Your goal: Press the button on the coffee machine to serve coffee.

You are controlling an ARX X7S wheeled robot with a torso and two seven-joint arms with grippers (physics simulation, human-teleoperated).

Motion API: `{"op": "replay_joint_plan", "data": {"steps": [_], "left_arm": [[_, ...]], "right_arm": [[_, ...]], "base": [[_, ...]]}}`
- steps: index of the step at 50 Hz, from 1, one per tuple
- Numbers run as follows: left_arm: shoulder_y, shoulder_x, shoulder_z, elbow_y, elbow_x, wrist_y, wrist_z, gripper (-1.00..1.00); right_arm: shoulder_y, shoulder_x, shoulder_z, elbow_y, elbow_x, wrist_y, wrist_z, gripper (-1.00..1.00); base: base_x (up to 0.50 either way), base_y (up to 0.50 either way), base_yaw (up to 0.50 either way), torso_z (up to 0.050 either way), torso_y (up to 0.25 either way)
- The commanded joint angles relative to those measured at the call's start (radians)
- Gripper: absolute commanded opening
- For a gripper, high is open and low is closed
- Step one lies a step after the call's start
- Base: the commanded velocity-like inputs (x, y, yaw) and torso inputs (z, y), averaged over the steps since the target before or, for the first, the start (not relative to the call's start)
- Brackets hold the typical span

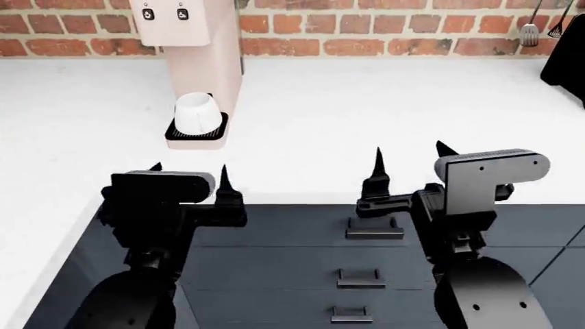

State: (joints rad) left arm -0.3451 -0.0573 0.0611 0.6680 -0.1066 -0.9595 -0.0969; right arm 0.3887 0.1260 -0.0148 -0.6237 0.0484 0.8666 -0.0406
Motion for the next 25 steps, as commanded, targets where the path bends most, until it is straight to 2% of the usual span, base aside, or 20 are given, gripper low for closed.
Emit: {"op": "replay_joint_plan", "data": {"steps": [1,8,11,17,20,25], "left_arm": [[-0.226,-0.027,-0.055,0.129,-0.045,-0.436,0.04,1.0],[-0.357,-0.095,-0.076,0.118,-0.077,-0.601,0.082,1.0],[-0.393,-0.122,-0.116,0.105,-0.094,-0.604,0.094,1.0],[-0.458,-0.158,-0.102,0.059,-0.111,-0.607,0.094,1.0],[-0.515,-0.175,-0.094,0.034,-0.162,-0.61,0.049,1.0],[-0.531,-0.197,-0.112,0.021,-0.299,-0.61,-0.058,1.0]], "right_arm": [[0.213,0.056,0.059,-0.138,0.0,0.344,-0.063,1.0],[0.228,0.092,0.077,-0.162,0.003,0.395,-0.073,1.0],[0.241,0.117,0.104,-0.17,0.004,0.416,-0.085,1.0],[0.275,0.147,0.12,-0.191,0.007,0.458,-0.095,1.0],[0.294,0.161,0.127,-0.181,0.012,0.483,-0.104,1.0],[0.281,0.168,0.123,-0.162,0.011,0.468,-0.103,1.0]], "base": [[0.0,0.0,0.0,0.0,0.0],[0.0,0.0,0.0,0.0,0.0],[0.0,0.0,0.0,0.0,0.0],[0.0,0.0,0.0,0.0,0.0],[0.0,0.0,0.0,0.0,0.0],[0.0,0.0,0.0,0.0,0.0]]}}
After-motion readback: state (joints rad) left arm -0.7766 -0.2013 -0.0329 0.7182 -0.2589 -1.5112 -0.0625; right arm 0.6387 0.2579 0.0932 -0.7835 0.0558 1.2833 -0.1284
